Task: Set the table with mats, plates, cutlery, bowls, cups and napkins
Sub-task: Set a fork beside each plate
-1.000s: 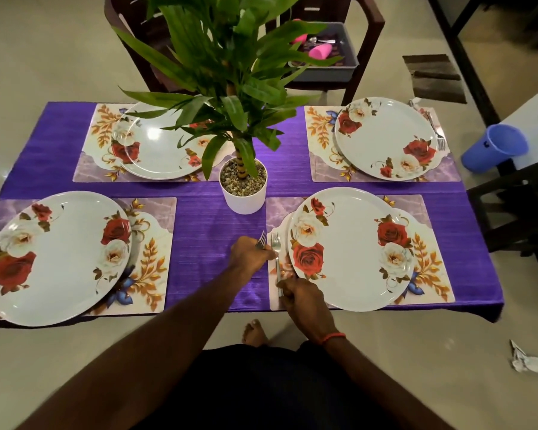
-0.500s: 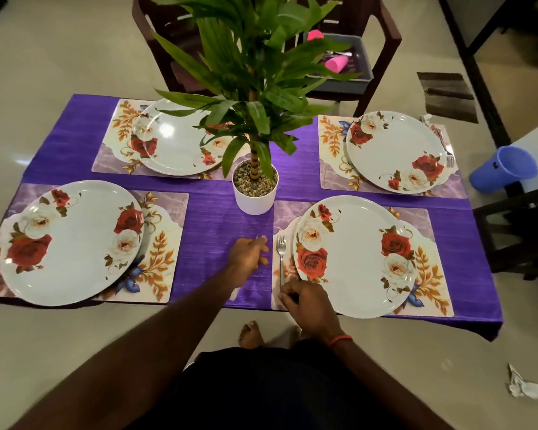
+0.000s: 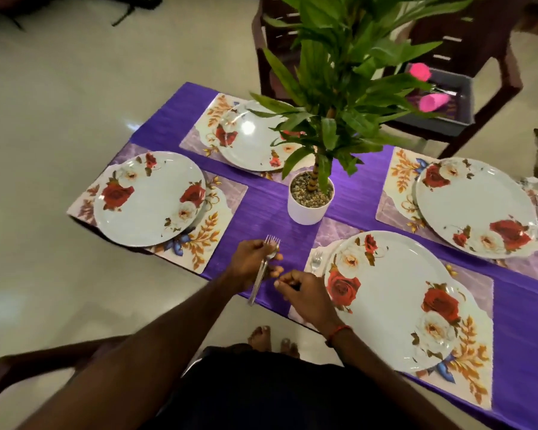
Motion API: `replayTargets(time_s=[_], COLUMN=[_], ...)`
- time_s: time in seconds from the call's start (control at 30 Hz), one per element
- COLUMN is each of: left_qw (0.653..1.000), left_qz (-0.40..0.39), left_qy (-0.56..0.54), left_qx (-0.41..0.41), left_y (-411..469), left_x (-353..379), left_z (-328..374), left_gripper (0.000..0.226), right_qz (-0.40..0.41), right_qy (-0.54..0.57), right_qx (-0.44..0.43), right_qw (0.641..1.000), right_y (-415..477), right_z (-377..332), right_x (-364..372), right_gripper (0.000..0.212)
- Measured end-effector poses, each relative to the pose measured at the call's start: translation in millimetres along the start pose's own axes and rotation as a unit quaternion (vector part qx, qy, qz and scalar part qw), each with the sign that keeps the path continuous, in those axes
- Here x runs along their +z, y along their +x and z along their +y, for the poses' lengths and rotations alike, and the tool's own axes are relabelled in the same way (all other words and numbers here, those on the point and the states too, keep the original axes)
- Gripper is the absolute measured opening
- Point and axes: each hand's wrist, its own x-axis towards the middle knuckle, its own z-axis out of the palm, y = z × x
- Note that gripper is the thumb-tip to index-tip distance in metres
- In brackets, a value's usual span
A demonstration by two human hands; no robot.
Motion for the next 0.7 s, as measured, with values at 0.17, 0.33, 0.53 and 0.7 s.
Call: replayTargets(time_s=[0.17, 0.33, 0.53, 0.7], left_qw=[0.996, 0.987, 0.975, 0.971], left_qz=[0.054, 0.113, 0.156, 0.181], left_qy=[-0.074, -0.104, -0.143, -0.144], left_qx=[0.022, 0.040, 0.063, 0.059], left_y=[-25.8, -41.8, -57.6, -66.7], left_x=[-21.0, -40.3, -67.3, -106.7], left_z=[-2.0, 1.4, 3.8, 9.4], left_gripper=[0.012, 0.015, 0.022, 0.022], right_qz=[-0.084, -0.156, -0.194, -0.189], right_qy=[0.013, 0.005, -0.004, 0.023], right_qx=[0.025, 0.010, -0.008, -0.002], right_qw=[0.996, 0.988, 0.981, 0.982], right_y=[13.7, 17.3, 22.2, 30.6], right_z=[-19.0, -36.3, -57.6, -74.4], right_x=[16.7, 39.5, 70.2, 101.9], right_gripper=[0.022, 0.026, 0.011, 0.009])
